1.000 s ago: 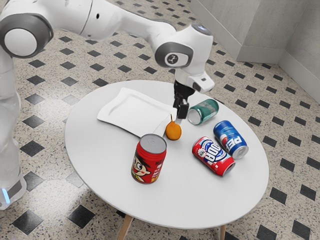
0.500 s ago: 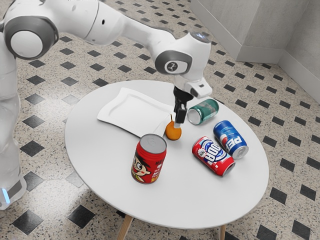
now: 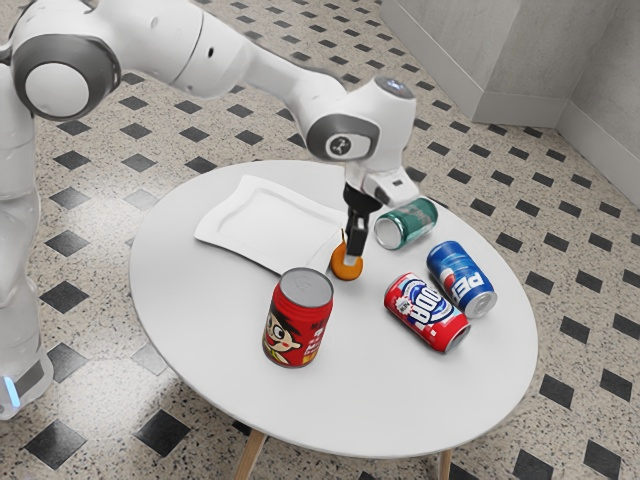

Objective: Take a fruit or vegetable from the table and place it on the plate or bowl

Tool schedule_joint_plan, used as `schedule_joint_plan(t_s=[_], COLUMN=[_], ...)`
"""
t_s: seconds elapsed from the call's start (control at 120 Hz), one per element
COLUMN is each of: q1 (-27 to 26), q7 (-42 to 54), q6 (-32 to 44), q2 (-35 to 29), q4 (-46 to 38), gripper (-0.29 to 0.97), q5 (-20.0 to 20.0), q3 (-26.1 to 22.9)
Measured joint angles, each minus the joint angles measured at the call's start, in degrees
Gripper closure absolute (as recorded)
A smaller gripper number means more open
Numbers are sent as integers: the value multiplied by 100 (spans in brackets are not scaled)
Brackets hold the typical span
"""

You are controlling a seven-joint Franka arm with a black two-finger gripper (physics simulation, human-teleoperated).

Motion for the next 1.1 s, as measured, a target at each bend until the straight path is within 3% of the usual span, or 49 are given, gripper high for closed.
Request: schedule_joint_plan(t_s=[1.1], q1=[135], q7=[167], q6=[360], q2=[348], q4=[-57], gripper=[0], q5=[-81], q3=[0])
